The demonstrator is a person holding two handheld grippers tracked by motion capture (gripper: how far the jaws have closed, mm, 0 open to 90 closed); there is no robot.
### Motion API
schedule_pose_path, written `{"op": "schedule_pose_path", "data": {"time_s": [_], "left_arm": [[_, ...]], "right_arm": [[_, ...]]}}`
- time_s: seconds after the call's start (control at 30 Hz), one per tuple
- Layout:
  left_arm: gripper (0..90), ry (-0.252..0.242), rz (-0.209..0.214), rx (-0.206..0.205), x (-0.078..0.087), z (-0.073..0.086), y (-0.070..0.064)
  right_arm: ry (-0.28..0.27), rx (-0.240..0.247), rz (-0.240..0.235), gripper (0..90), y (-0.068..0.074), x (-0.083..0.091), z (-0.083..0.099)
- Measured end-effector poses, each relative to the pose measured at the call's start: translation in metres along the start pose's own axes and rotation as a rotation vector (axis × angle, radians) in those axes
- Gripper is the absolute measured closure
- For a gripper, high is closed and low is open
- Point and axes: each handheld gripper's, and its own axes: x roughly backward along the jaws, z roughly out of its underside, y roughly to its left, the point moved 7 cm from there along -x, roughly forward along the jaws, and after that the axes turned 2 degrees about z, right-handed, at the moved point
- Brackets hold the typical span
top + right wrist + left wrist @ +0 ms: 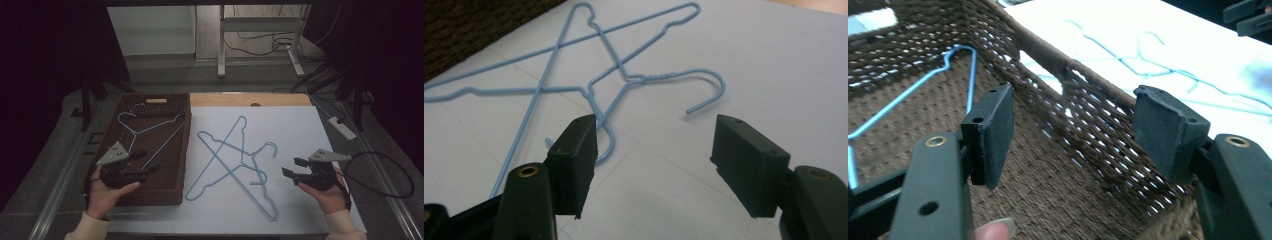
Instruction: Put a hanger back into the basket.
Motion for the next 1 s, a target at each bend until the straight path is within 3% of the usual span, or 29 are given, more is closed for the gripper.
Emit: {"op": "schedule_pose_path", "data": {"time_s": [0.33,0.67,0.8,1.0], "left_arm": [[34.1,-0.013,0.005,-0.013,-0.004,0.002,-0.007],[34.2,-0.018,-0.003,-0.021,-0.003,0.002,-0.017],[34.2,-0.013,-0.005,-0.028,-0.005,0.003,-0.019],[34.2,-0.001,-0.004,-0.035,-0.009,0.005,-0.020]], "right_arm": [[-0.011,-0.045,0.047,35.4,0.000,0.015,0.018],[-0.020,-0.031,0.073,34.4,0.001,0.019,0.018],[-0.034,-0.066,0.078,34.1,0.003,0.021,0.017],[0.023,-0.109,0.094,37.8,0.006,0.019,0.015]]}}
